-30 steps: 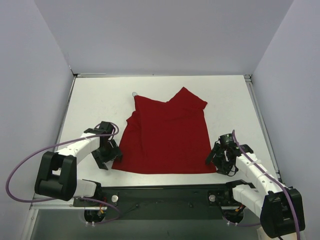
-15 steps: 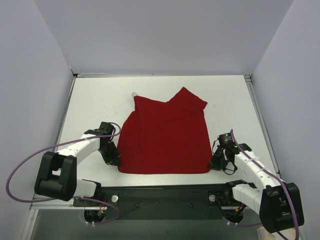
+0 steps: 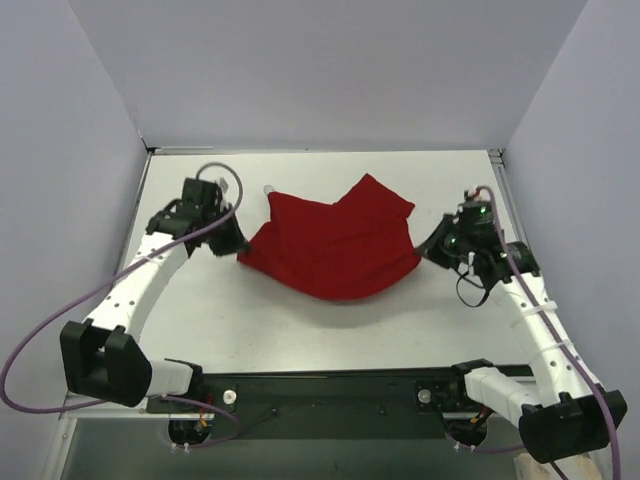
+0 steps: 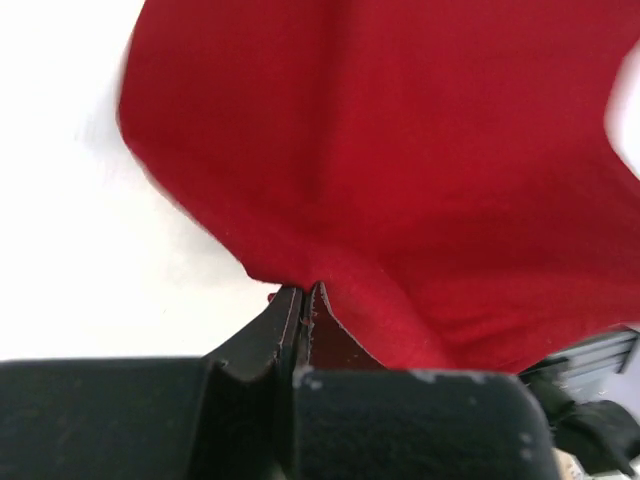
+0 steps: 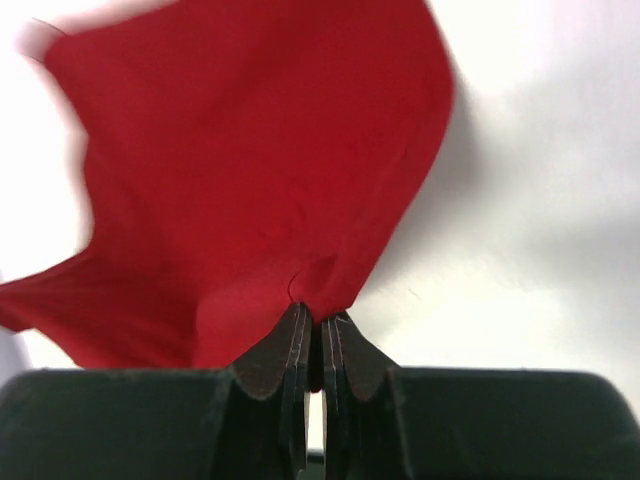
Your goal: Pin the brooch onto the clothing
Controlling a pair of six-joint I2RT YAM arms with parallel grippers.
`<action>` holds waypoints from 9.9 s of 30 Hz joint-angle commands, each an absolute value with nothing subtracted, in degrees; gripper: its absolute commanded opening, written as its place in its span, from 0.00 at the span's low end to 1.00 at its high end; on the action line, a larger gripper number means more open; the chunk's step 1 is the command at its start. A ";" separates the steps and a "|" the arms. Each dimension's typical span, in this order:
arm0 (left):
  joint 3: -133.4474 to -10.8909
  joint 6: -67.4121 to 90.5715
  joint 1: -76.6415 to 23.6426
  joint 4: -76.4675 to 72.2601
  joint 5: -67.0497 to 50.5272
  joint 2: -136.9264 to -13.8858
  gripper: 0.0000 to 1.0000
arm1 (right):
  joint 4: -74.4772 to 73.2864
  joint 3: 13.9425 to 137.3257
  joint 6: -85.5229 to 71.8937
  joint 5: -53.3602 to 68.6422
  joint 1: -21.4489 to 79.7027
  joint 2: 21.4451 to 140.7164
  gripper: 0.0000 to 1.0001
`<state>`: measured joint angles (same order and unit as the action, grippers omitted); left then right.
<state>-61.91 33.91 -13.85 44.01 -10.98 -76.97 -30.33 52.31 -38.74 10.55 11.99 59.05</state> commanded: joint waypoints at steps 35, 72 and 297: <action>-116.81 23.82 -13.80 47.37 -12.04 -72.15 0.00 | -27.52 89.74 -27.34 5.36 11.78 51.22 0.00; -124.19 29.44 -12.92 45.00 -19.07 -62.13 0.00 | -28.65 107.22 -29.97 8.88 11.87 44.12 0.00; -51.24 29.80 -8.17 27.60 -14.94 -49.92 0.91 | -24.43 52.73 -29.97 13.71 10.72 46.49 1.00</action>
<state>-48.88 31.40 -7.94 30.68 -14.00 -50.85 -25.82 50.48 -30.28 15.14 10.87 47.40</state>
